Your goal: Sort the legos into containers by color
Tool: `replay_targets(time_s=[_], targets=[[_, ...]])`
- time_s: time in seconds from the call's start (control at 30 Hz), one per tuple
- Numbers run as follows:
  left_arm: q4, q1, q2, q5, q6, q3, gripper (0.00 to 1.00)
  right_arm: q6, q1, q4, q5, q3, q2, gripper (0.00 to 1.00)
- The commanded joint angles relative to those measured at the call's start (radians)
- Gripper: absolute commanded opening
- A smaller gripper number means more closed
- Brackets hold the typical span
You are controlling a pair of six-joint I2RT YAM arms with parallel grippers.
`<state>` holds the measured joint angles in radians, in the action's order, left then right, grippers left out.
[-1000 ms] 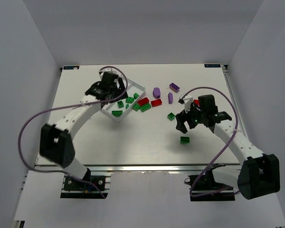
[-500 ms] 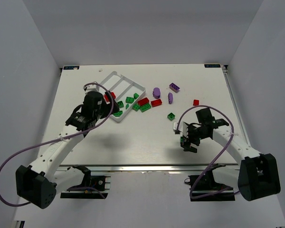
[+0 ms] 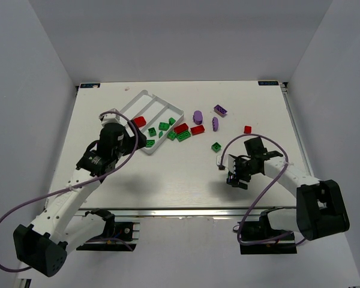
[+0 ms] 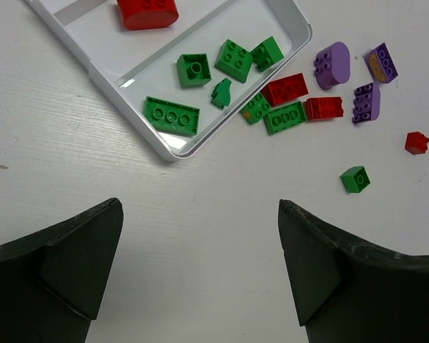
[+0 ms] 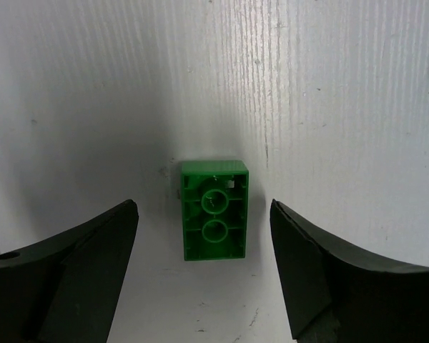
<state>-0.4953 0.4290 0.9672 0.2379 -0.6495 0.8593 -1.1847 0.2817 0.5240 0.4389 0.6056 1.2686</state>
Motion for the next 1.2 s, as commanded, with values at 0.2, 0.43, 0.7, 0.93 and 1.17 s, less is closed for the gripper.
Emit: replay_targets(time_s=[0.2,0.43,0.7,0.93,1.17], targets=[[-0.031,-0.004,-0.054,0.043,-0.019,-0.009,0.98,-0.012,-0.003,-0.050,0.003,0.008,0.084,0.63],[-0.051,-0.004,-0.073,0.061,-0.024,0.001,0.98,-0.056,-0.001,0.022,0.046,0.049,0.078,0.32],[-0.065,-0.004,-0.110,0.098,-0.055,-0.006,0.98,0.131,0.048,0.084,0.190,0.264,0.086,0.00],[-0.080,-0.004,-0.156,0.120,-0.061,-0.009,0.98,0.588,0.259,-0.034,0.166,0.632,0.273,0.00],[-0.101,-0.004,-0.186,0.124,-0.087,-0.025,0.98,1.032,0.361,-0.246,-0.067,0.926,0.558,0.00]])
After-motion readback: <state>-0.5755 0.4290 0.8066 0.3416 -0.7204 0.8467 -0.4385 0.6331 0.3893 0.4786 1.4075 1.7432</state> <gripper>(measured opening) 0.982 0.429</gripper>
